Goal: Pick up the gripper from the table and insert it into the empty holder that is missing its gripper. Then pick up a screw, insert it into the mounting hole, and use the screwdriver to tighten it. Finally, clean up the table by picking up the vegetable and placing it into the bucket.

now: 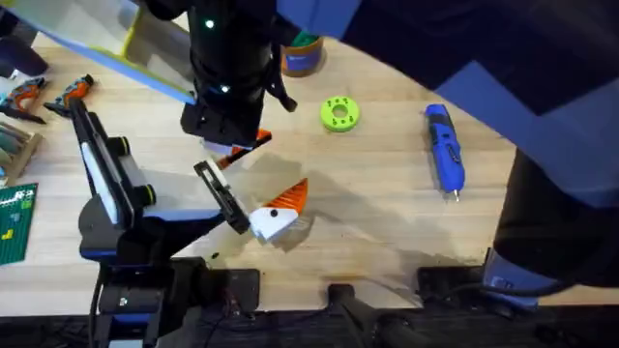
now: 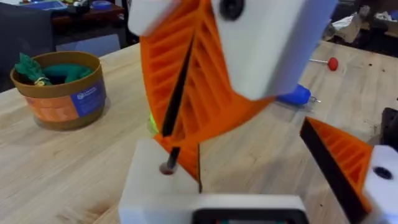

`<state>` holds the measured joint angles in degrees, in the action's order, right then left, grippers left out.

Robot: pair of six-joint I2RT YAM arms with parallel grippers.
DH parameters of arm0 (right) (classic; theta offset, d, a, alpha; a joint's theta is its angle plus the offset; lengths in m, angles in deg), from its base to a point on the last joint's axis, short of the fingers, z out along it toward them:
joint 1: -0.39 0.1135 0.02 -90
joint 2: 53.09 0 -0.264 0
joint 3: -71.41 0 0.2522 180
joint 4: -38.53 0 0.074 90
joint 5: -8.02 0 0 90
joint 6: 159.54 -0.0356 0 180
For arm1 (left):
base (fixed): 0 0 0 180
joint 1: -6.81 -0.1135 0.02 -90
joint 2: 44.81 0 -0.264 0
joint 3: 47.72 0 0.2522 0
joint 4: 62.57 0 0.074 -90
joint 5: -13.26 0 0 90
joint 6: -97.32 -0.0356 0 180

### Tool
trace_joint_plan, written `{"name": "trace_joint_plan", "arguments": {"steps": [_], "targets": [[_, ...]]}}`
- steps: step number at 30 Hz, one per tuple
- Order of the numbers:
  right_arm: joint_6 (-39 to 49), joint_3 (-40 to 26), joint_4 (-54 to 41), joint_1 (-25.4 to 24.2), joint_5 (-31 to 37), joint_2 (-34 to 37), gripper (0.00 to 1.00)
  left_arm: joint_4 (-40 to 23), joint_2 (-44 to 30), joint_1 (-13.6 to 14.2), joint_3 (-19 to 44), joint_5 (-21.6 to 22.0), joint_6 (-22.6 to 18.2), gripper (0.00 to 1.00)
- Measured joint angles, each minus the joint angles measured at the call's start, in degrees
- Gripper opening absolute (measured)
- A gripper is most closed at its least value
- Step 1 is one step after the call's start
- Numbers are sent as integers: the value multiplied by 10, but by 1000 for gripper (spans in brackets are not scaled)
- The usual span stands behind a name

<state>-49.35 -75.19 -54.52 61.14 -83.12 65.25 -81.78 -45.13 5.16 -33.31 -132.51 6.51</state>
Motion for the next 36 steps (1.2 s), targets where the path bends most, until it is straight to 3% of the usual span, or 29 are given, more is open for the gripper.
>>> {"name": "trace_joint_plan", "arguments": {"steps": [36], "targets": [[-2,0,4,0,0,0,7,0,0,0,0,0,0,985]]}}
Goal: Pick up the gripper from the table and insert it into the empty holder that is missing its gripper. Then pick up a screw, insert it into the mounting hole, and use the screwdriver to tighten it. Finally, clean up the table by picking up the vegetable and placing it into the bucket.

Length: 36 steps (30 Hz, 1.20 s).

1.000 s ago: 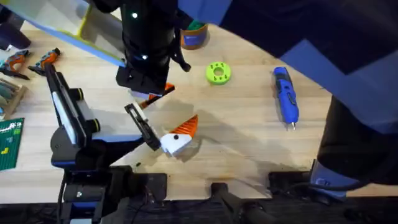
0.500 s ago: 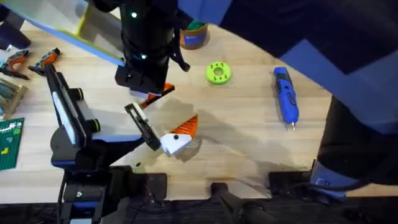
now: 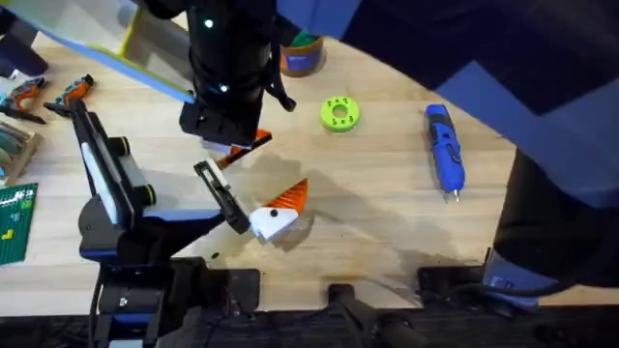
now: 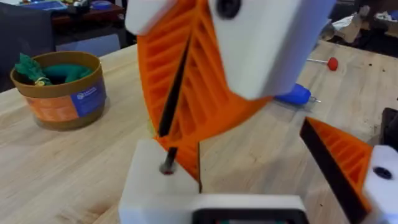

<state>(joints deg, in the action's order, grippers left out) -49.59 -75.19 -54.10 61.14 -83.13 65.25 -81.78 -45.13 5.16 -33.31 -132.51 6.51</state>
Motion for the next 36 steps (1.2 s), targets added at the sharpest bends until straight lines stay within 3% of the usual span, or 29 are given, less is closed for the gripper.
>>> {"name": "trace_joint_plan", "arguments": {"steps": [36], "targets": [[0,-2,-5,5,0,9,6,-1,0,0,0,0,11,985]]}}
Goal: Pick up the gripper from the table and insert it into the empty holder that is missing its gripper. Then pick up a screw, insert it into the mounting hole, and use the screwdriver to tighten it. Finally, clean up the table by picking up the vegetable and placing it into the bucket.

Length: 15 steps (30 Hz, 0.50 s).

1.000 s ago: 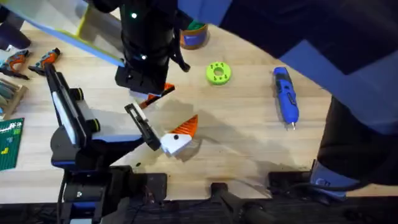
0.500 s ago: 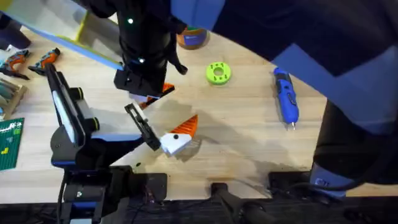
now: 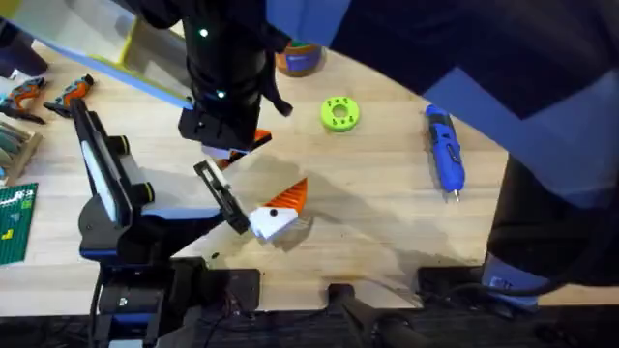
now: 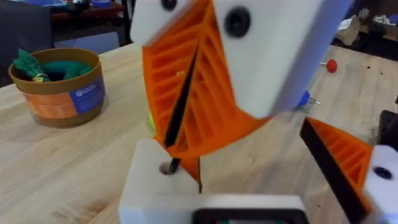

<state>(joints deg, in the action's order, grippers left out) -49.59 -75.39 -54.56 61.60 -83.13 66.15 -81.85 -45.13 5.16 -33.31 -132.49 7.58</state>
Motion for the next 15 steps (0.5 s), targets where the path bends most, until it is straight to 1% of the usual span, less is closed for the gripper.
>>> {"name": "trace_joint_plan", "arguments": {"steps": [15], "targets": [[0,0,-3,-4,0,0,6,0,0,0,0,-1,-2,986]]}}
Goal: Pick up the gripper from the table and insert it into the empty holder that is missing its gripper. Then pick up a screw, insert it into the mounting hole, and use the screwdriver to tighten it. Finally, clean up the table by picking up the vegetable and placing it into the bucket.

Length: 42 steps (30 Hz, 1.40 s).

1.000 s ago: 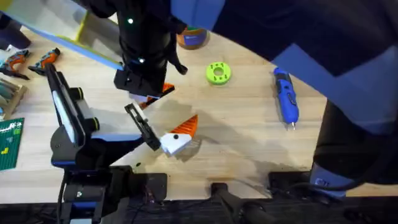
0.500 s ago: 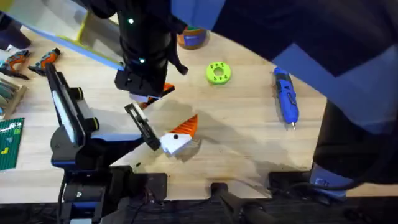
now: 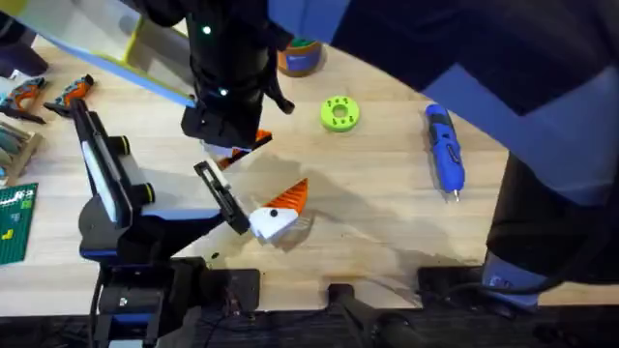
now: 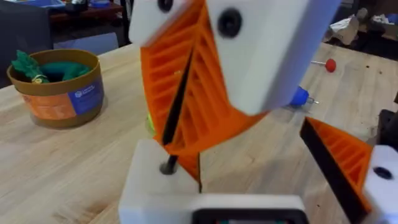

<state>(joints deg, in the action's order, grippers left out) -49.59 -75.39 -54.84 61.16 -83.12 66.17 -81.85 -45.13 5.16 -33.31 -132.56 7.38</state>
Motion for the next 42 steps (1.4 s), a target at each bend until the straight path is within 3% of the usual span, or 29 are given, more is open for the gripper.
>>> {"name": "trace_joint_plan", "arguments": {"steps": [42], "targets": [[-11,-1,9,2,-1,10,6,0,0,0,0,8,9,986]]}}
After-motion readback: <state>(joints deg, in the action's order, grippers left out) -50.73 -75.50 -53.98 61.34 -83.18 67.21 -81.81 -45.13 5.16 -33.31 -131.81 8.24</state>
